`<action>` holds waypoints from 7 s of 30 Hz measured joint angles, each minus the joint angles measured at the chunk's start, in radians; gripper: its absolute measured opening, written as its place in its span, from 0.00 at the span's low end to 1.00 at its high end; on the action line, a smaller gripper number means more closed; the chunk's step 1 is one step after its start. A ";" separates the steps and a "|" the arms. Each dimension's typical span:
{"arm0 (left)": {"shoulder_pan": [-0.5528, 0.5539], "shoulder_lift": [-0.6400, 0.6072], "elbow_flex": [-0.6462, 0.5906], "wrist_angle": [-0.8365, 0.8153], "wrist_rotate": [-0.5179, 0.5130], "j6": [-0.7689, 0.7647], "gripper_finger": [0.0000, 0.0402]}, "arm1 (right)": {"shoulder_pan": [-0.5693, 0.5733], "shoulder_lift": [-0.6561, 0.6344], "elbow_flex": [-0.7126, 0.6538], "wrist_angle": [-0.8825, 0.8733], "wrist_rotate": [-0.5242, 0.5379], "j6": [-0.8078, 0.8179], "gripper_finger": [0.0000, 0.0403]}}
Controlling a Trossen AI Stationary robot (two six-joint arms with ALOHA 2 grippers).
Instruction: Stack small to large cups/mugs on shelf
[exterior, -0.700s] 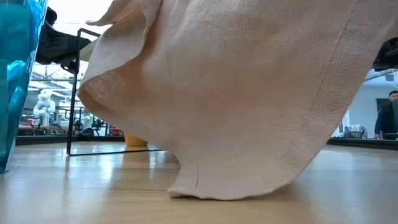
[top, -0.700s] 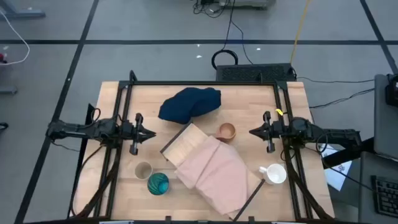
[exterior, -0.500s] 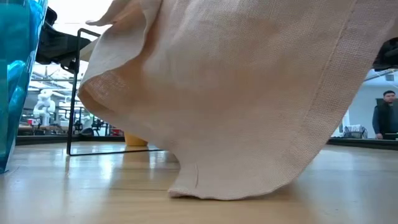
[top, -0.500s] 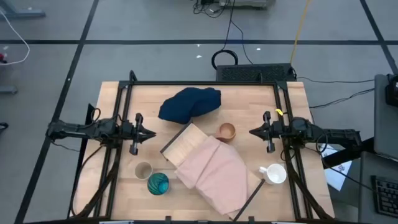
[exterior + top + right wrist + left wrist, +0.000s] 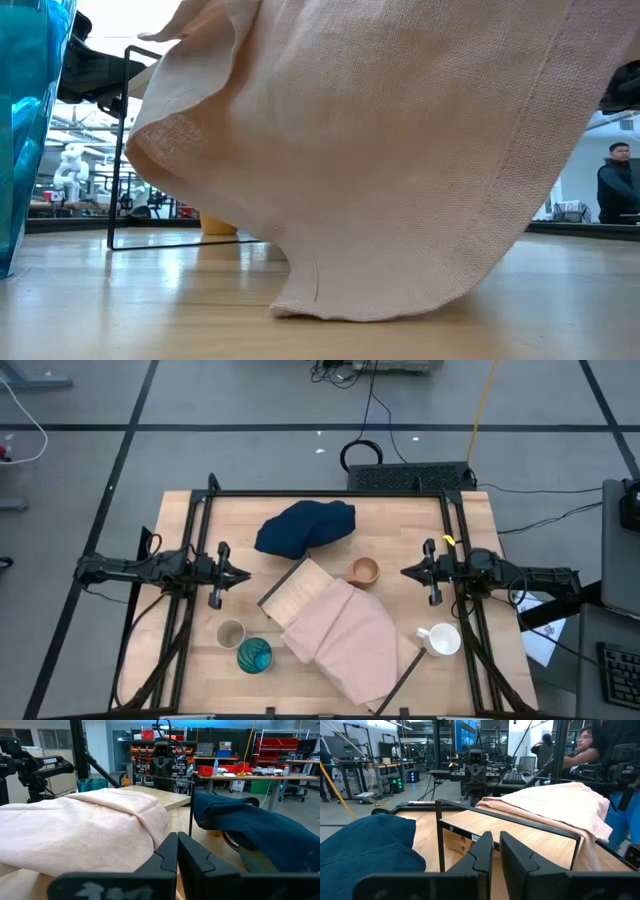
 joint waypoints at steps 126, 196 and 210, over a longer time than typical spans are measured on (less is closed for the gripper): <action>0.002 0.843 1.217 -0.911 -0.495 -0.487 0.37 | -0.004 0.787 0.878 -0.130 0.420 0.234 0.36; 0.411 1.428 1.226 -1.250 0.098 0.047 0.35 | -0.003 0.758 0.877 -0.299 0.312 0.396 0.36; 0.386 1.468 1.226 -1.251 0.044 0.028 0.35 | -0.003 0.744 0.877 -0.299 0.313 0.416 0.36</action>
